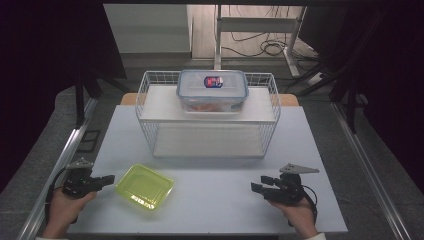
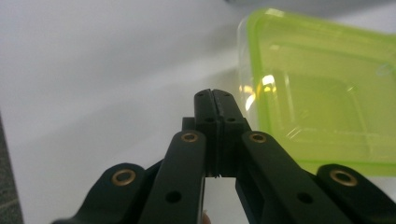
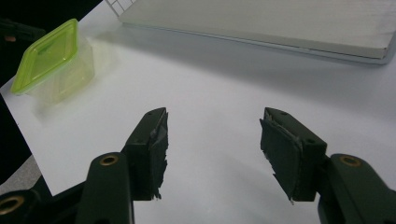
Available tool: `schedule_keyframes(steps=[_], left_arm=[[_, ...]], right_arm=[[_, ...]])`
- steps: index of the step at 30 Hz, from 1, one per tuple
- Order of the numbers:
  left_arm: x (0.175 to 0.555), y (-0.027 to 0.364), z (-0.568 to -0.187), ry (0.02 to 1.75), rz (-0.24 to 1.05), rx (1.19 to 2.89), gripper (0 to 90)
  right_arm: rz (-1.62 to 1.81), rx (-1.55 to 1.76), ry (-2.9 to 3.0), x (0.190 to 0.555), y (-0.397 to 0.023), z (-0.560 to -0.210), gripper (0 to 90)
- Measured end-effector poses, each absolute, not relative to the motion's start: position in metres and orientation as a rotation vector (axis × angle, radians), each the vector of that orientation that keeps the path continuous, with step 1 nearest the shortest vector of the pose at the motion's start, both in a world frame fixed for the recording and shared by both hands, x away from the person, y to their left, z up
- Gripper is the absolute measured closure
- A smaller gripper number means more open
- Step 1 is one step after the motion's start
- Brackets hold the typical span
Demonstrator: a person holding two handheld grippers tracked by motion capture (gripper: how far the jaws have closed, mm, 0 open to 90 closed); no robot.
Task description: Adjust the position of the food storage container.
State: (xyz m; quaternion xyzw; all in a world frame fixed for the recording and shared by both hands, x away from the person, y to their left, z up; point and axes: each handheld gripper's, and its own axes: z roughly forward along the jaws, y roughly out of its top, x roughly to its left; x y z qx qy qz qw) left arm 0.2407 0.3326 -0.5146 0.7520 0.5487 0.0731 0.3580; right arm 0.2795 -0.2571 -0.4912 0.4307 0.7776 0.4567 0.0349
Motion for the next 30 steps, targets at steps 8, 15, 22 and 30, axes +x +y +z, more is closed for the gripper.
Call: schedule_keyframes(steps=[8,15,22,30], left_arm=[[0.237,0.326,-0.519,1.387,0.148,1.976,90.0],[0.236,0.312,-0.519,1.353,0.115,2.001,89.9],[0.236,0.295,-0.517,1.309,0.081,2.027,89.9],[0.234,0.273,-0.516,1.264,0.063,2.061,89.8]], right_arm=[[1.401,1.328,2.389,0.280,-0.257,-0.491,40.0],[1.399,1.332,2.388,0.280,-0.257,-0.491,39.7],[1.401,1.335,2.383,0.280,-0.258,-0.491,39.7],[1.404,1.338,2.378,0.280,-0.258,-0.490,39.7]])
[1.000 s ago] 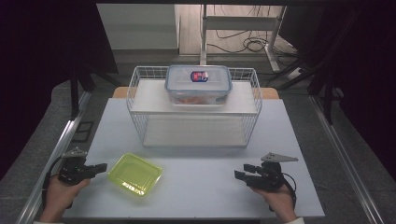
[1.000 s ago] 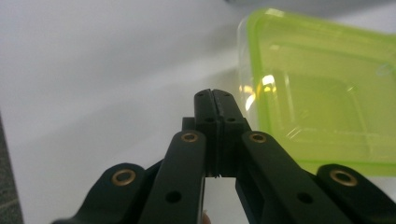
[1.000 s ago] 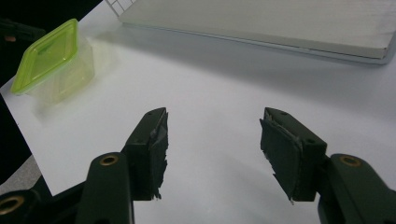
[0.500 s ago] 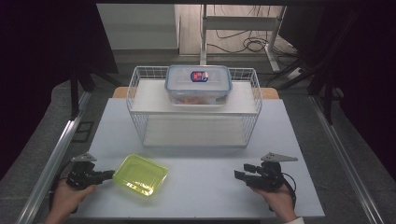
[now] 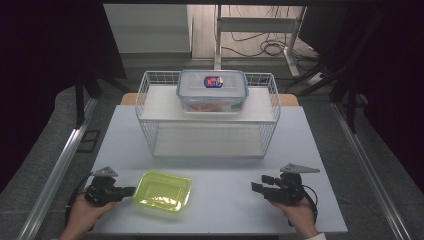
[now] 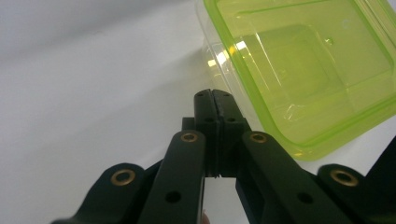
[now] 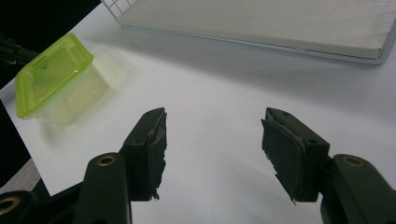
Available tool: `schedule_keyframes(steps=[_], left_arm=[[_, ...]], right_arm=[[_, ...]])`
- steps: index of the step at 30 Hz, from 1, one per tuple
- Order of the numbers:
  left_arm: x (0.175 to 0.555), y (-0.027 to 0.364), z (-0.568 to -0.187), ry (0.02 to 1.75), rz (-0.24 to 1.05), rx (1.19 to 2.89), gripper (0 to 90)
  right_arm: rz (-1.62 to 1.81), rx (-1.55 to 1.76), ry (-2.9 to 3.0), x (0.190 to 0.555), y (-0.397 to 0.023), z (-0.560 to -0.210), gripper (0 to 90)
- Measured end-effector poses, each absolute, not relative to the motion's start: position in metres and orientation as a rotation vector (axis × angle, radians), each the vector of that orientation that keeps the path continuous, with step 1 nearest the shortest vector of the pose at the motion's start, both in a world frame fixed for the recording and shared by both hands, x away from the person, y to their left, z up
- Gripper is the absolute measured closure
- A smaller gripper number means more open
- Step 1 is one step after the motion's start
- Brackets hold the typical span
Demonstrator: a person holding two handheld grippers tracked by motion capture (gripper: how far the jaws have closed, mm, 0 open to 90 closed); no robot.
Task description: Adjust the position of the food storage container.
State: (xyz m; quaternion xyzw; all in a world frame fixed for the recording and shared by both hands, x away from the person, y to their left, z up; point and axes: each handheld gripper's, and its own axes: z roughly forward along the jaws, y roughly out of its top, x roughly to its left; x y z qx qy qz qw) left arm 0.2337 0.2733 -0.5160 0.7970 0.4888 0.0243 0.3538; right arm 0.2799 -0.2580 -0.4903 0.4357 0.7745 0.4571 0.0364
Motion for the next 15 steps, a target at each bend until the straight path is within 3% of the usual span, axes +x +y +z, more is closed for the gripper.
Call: schedule_keyframes(steps=[15], left_arm=[[0.239,0.235,-0.514,1.194,0.022,2.099,89.8]], right_arm=[[1.405,1.336,2.373,0.280,-0.259,-0.489,39.4]])
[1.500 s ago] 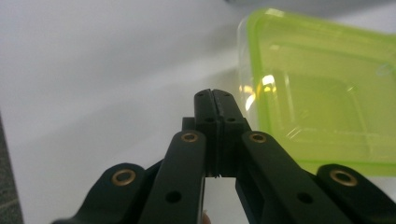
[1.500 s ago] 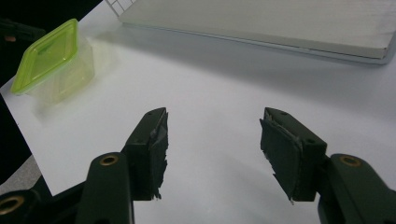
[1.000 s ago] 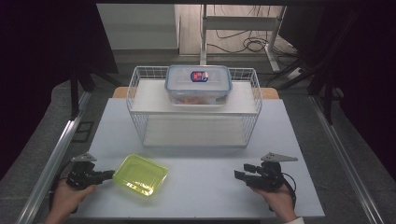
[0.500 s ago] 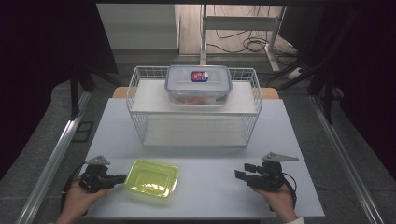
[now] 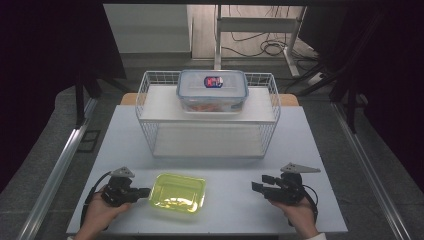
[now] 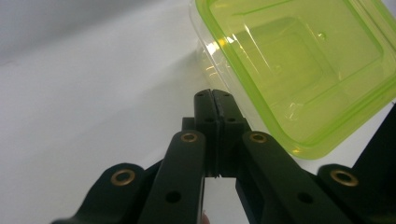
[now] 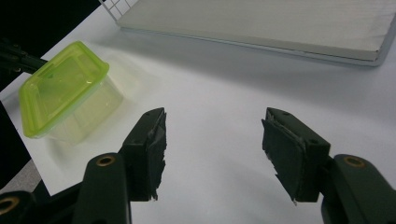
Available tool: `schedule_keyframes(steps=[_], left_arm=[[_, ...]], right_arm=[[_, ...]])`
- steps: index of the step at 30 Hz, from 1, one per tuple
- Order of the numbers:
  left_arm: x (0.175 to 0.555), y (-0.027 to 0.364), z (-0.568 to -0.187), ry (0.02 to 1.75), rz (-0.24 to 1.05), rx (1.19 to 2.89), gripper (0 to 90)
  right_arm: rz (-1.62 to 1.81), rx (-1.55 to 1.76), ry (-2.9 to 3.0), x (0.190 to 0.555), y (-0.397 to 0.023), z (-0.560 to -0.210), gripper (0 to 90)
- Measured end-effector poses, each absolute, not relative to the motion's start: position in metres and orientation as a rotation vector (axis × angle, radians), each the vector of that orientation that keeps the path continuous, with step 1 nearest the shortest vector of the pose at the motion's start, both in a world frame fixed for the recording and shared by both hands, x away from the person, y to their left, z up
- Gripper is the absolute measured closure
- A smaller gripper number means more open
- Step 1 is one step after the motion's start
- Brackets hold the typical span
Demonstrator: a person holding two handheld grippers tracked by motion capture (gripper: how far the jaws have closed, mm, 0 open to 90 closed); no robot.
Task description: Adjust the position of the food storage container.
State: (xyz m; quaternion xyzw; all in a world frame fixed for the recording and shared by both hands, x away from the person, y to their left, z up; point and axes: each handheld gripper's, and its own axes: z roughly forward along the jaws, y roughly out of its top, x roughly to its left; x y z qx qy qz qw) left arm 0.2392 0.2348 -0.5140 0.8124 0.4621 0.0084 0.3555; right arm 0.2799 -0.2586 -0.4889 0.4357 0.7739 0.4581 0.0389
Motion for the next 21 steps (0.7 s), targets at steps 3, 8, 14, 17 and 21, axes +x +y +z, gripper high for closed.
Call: schedule_keyframes(steps=[3,8,14,17,21], left_arm=[[0.239,0.230,-0.514,1.188,0.009,2.097,89.8],[0.240,0.218,-0.514,1.170,-0.001,2.106,89.8],[0.244,0.199,-0.513,1.144,-0.009,2.122,89.7],[0.245,0.190,-0.513,1.133,-0.015,2.126,89.7],[0.245,0.180,-0.513,1.120,-0.026,2.122,89.7]], right_arm=[[1.405,1.339,2.372,0.280,-0.259,-0.489,39.3],[1.403,1.337,2.372,0.280,-0.258,-0.489,39.4],[1.403,1.340,2.371,0.280,-0.258,-0.489,39.3],[1.405,1.343,2.370,0.280,-0.259,-0.488,39.3],[1.409,1.347,2.368,0.280,-0.260,-0.488,39.3]])
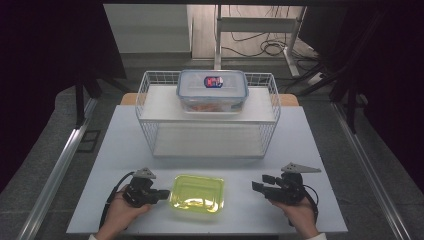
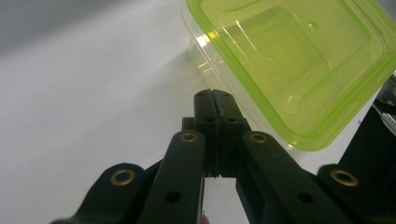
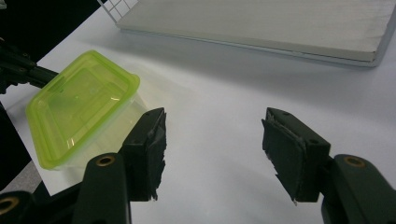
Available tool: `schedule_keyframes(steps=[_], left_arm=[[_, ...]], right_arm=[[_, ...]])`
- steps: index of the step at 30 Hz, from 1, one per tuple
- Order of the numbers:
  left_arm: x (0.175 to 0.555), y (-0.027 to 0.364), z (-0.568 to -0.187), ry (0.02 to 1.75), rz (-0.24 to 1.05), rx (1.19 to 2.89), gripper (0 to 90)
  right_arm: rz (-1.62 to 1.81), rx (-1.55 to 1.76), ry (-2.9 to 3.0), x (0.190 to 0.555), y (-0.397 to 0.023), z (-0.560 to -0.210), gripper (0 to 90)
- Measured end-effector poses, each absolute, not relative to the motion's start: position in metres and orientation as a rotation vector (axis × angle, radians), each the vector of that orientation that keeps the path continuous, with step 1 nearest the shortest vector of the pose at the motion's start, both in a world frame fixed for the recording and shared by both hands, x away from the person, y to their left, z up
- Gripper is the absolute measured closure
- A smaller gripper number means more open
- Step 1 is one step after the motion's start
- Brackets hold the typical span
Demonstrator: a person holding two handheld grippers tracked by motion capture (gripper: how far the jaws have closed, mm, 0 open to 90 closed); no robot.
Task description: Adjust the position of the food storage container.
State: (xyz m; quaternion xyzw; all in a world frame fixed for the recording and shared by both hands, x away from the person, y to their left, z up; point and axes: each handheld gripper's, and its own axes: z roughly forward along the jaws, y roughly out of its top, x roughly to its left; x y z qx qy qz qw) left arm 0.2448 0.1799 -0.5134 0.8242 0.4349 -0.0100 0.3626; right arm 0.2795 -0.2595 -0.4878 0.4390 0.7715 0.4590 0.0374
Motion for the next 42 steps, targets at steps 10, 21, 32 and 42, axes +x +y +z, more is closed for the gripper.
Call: schedule_keyframes(steps=[10,21,32,42], left_arm=[[0.248,0.166,-0.512,1.104,-0.030,2.109,89.1],[0.246,0.191,-0.505,1.167,0.094,1.982,58.8],[0.244,0.206,-0.506,1.203,0.101,1.957,32.6],[0.246,0.207,-0.508,1.206,0.093,1.963,30.9]], right_arm=[[1.401,1.339,2.367,0.279,-0.258,-0.489,39.2],[1.439,1.113,2.528,0.259,-0.226,-0.475,84.4],[1.324,0.806,2.820,0.219,-0.169,-0.485,88.7],[1.277,0.802,2.864,0.223,-0.157,-0.500,88.7]])
